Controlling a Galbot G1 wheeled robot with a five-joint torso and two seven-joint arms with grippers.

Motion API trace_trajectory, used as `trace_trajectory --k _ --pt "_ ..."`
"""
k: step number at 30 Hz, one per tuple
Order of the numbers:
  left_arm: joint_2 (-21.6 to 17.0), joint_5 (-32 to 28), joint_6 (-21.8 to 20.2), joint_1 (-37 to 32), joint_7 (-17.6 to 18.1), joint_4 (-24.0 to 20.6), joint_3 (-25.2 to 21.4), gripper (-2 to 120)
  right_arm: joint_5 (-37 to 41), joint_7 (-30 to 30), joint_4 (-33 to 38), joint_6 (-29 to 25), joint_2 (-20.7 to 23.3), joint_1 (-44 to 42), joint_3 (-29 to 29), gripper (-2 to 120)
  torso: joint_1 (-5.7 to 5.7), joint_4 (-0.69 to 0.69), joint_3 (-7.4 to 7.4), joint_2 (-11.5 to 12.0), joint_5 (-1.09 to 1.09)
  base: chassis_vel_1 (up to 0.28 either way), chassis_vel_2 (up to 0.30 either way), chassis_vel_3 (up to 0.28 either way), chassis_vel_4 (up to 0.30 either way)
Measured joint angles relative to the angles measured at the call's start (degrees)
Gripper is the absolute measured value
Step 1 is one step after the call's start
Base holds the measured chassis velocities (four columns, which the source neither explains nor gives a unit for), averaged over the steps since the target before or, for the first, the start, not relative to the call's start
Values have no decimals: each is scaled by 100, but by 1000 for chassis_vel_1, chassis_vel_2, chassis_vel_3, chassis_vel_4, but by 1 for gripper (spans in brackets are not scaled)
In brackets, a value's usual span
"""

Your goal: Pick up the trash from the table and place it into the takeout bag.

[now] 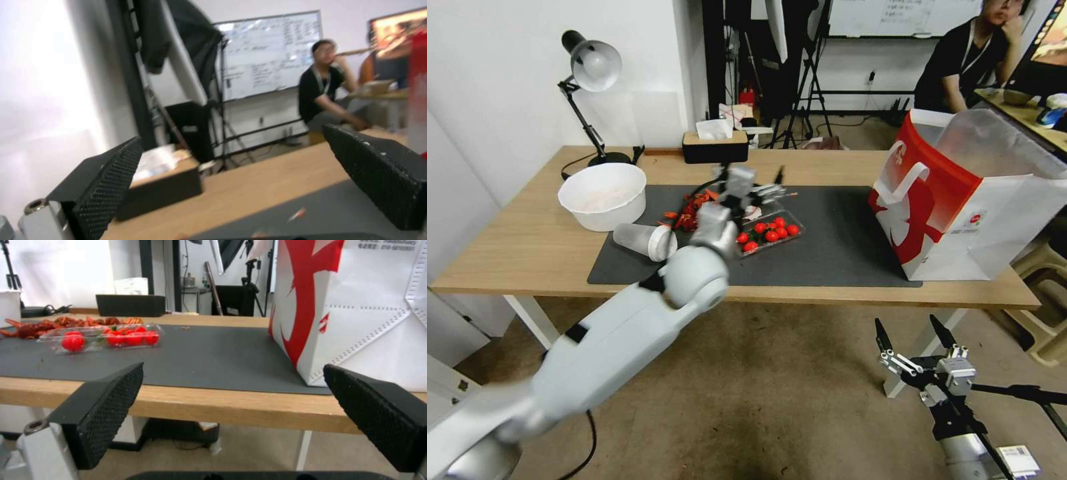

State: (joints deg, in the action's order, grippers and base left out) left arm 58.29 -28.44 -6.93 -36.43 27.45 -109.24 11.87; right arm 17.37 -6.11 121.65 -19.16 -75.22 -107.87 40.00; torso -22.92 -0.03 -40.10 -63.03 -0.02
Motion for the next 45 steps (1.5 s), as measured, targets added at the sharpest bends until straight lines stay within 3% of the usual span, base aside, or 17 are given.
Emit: trace_trajectory --k 6,12,15,27,34,45 --pt "-564 181 149 -1159 -85 -446 -674 100 -22 -6 58 16 37 -5 -23 100 1 2 0 0 1 0 0 0 0" --pt "-765 234 235 -1934 -171 -751 -1259 100 -71 1 69 41 47 14 -103 100 0 3 0 0 3 0 0 0 0" --pt "-818 430 382 -2742 -133 -988 -1752 100 -135 8 51 47 48 50 -226 100 0 3 0 0 1 0 0 0 0" --pt "-735 826 593 -3864 248 -1329 -2274 100 -281 47 55 92 41 115 -461 100 0 1 0 0 0 0 0 0 0" --pt "-565 943 683 -4386 147 -1334 -2678 100 -305 48 102 101 66 103 -495 100 0 3 0 0 2 0 0 0 0" --pt "-164 1016 819 -4877 144 -1229 -2800 100 -303 48 106 106 129 83 -480 100 0 3 0 0 2 0 0 0 0"
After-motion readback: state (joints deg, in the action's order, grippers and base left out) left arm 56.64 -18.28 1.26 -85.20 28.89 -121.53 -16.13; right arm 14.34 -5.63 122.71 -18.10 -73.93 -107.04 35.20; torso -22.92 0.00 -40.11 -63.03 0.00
